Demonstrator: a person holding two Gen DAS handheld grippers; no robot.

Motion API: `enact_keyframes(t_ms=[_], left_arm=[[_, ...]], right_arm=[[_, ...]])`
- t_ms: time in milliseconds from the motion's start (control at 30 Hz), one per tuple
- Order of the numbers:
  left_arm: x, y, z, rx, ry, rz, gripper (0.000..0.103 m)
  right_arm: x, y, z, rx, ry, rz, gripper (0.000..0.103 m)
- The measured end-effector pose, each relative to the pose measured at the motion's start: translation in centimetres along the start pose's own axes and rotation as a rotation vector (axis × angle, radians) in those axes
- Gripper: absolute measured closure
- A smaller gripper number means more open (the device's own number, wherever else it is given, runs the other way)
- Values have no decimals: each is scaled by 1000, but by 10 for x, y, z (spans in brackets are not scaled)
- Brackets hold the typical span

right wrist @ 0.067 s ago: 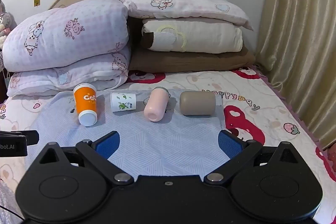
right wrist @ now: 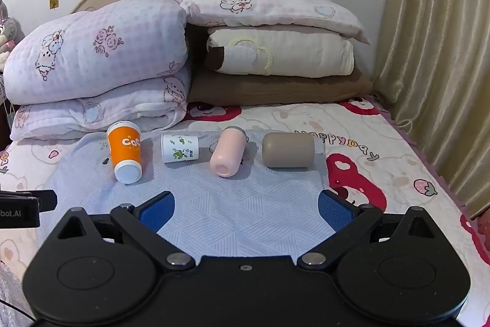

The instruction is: Flip cup upright

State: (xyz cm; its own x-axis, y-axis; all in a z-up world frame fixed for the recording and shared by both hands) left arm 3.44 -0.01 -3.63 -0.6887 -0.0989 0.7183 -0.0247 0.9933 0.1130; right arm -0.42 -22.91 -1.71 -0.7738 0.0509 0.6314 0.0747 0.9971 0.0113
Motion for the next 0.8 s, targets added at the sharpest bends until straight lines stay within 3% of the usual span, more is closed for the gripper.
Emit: enact_keyframes(t_ms=[200, 433, 800], left_arm=[[4, -4, 2, 2, -3, -4, 0], [-1, 2, 7, 23, -4, 48, 0], [-4, 3, 9, 31, 14, 40, 0]], right_arm=[[0, -2, 1, -2, -3, 2, 1], [1, 0, 0, -3, -3, 2, 1], [3, -14, 5, -7, -1, 13, 1]])
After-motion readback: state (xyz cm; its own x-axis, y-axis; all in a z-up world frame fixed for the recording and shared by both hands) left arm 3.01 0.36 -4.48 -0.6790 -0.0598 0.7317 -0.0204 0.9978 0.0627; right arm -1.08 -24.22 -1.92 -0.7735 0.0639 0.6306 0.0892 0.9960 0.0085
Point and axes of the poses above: each gripper's, at about its wrist camera, not at the fingertips, and x roughly against the way its jaws point, y to its left, z to its underside, the point moved 5 cm from there along -x, roughly the way its jaws point, and after that the axes turned 6 degrees about -z, right-handed, at the moved point
